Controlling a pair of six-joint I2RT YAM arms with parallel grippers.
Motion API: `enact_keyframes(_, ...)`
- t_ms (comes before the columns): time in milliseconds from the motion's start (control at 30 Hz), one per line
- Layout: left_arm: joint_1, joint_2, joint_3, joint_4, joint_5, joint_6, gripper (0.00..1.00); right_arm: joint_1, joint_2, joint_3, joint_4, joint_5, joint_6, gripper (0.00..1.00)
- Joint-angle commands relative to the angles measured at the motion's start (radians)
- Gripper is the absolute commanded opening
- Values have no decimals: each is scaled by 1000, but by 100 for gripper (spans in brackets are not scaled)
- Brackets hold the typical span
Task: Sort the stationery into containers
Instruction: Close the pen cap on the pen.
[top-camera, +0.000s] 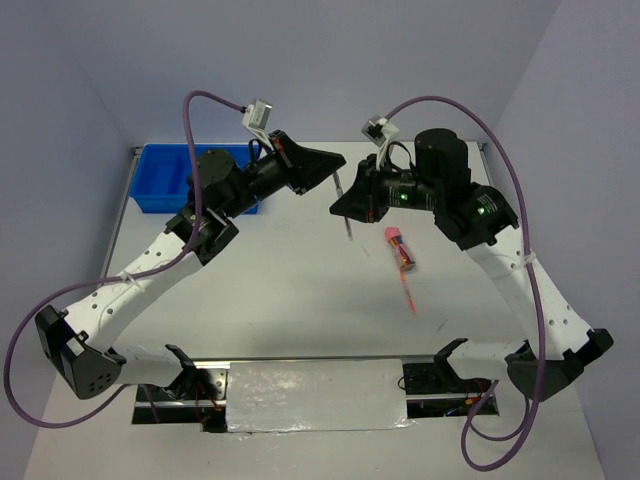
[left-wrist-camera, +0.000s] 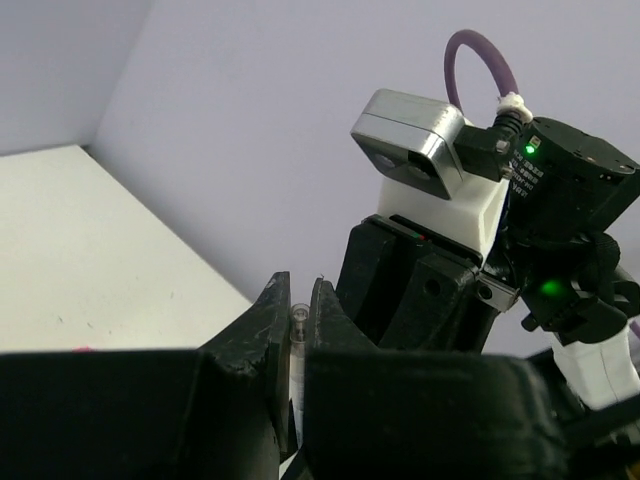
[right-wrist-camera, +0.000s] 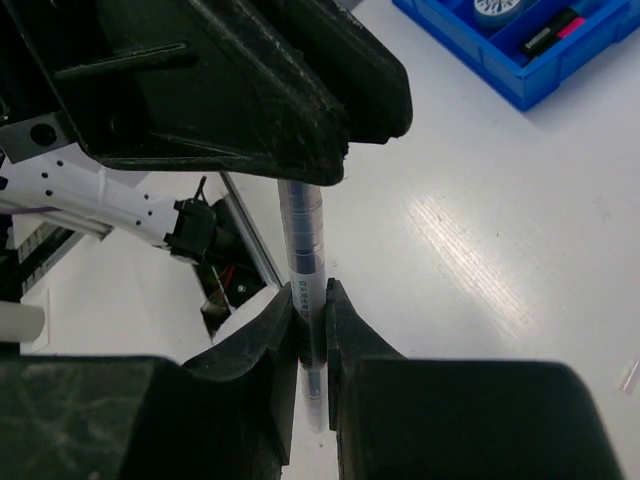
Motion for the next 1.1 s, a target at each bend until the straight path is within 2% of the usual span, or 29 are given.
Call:
enact_keyframes(0,-151,3,-116,-196,170,-40,0,-58,48,201,317,53,-7,0)
enact_keyframes(100,-206,-14,-167,-169,147,-51,0,-74,100,312,296,35,-1,0)
enact_keyframes(167,-209,-21,-167,-193,138,-44,0,-75,107,302,297,24,2,0)
enact_keyframes(233,-191,-37,-141,-235,98,-6,0,-74,81,210,323,-16,8,0)
enact_keyframes(333,-135,-43,-3,-359,20,54,2,-70,4,37,357,-62,25,0)
enact_keyframes(367,-119,-40,23,-406,0,64,28,-70,-17,-5,363,-65,40,0)
enact_keyframes(400,-82,-35,48,-413,-11,77,36,-60,-57,-74,377,-73,48,0)
enact_keyframes(500,-29,-29,92,-371,13,66,67,-48,-114,-152,369,-70,66,0)
enact_keyframes(533,-21,-27,97,-352,27,62,72,-46,-125,-168,366,-67,71,0)
enact_keyframes(667,-4,-33,71,-244,68,22,72,-41,-178,-240,354,-56,79,0)
enact_keyframes(700,-4,-34,62,-186,79,16,71,-38,-185,-248,352,-58,79,0)
enact_keyframes(1067,-4,16,-21,-12,216,-57,50,-38,-176,-251,361,-68,112,0)
